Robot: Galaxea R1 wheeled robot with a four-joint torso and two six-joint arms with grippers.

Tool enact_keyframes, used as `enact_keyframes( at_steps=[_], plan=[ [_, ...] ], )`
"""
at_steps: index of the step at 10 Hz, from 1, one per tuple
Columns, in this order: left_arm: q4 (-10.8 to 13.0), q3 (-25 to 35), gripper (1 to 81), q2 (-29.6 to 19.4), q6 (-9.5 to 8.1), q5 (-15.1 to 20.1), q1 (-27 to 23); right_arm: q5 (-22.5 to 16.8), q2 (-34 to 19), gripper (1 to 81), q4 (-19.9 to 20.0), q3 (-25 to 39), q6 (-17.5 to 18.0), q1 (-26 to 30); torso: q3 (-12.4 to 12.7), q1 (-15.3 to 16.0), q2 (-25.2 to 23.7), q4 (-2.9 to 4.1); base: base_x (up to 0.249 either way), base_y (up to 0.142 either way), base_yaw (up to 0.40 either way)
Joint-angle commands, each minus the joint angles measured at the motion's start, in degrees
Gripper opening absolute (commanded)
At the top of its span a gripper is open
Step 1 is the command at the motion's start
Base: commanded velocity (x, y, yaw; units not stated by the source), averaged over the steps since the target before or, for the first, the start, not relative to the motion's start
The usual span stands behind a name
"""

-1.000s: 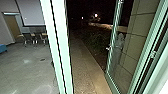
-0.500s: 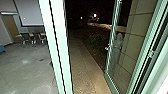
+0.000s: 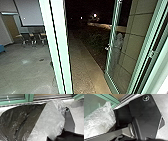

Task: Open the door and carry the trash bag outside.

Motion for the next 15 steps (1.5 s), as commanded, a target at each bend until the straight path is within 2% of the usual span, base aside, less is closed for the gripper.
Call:
enact_keyframes(
  at_steps=[1, 6, 15],
  plan=[
    [-0.14, 0.04, 1.0, -0.09, -0.11, 2.57, -2.87, -1.59, 0.01, 81.1, -0.58, 0.12, -0.08, 2.34, 0.0, 0.0, 0.0, 0.0, 0.0, 0.0, 0.0],
    [-0.14, 0.04, 1.0, 0.0, -0.11, 2.39, -2.96, -1.59, 0.36, 81.1, -0.58, 0.03, -0.09, 2.69, 0.0, 0.0, 0.0, 0.0, 0.0, 0.0, 0.0],
    [0.04, 0.04, 1.0, -0.09, -0.1, 2.3, -2.96, -1.59, 0.62, 81.1, -0.58, 0.03, -0.09, 2.16, 0.0, 0.0, 0.0, 0.0, 0.0, -0.088, 0.0]
  ],
)
